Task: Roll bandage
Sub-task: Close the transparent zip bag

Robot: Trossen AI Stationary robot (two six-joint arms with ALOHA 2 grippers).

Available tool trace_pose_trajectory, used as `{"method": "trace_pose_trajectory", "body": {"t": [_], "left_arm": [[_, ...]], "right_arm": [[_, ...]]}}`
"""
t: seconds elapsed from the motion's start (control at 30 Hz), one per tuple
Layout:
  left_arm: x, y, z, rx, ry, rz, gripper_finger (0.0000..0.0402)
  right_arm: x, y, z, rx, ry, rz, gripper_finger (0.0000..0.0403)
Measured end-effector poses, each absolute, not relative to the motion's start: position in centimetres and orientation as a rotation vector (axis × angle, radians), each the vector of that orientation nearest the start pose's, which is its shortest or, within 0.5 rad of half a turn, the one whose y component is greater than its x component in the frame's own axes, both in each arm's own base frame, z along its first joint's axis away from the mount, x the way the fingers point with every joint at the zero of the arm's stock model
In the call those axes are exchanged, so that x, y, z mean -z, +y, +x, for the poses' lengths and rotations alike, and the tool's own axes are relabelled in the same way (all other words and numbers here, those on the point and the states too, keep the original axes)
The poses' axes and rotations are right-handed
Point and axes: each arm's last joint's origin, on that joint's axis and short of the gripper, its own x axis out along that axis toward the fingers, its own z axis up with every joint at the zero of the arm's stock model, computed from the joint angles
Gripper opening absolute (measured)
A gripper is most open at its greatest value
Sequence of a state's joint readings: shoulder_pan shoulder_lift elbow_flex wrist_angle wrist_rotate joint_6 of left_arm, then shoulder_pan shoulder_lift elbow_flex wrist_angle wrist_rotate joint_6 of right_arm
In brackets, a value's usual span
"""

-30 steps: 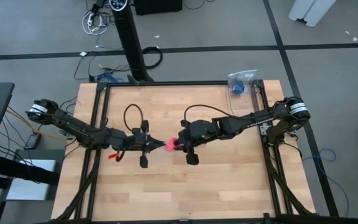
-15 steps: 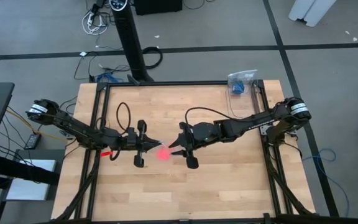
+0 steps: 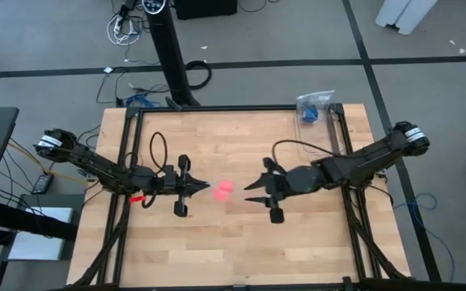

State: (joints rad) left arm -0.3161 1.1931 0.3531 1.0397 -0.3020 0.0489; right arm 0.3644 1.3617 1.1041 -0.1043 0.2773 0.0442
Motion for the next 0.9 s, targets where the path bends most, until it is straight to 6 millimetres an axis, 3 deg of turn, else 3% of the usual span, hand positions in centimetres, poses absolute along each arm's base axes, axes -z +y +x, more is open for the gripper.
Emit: {"method": "trace_pose_trajectory", "body": {"t": [0.13, 0.47, 0.7, 0.9], "left_arm": [[-22.6, -6.2, 21.6, 0.009, -0.199, -0.009, 0.0001], [-22.8, -6.4, 21.5, 0.031, -0.216, 0.008, 0.0001], [-22.7, -6.5, 21.5, 0.039, -0.212, 0.008, 0.0001], [-22.7, -6.5, 21.5, 0.041, -0.205, -0.004, 0.0001]], "right_arm": [[-31.0, 11.2, 27.3, 0.005, 0.216, -0.040, 0.0141], [-24.2, 13.0, 25.8, 0.177, -0.028, 0.021, 0.0151], [-22.6, 13.0, 26.0, 0.153, -0.050, 0.025, 0.0149], [-22.6, 13.5, 25.6, 0.110, -0.021, 0.021, 0.0149]]}}
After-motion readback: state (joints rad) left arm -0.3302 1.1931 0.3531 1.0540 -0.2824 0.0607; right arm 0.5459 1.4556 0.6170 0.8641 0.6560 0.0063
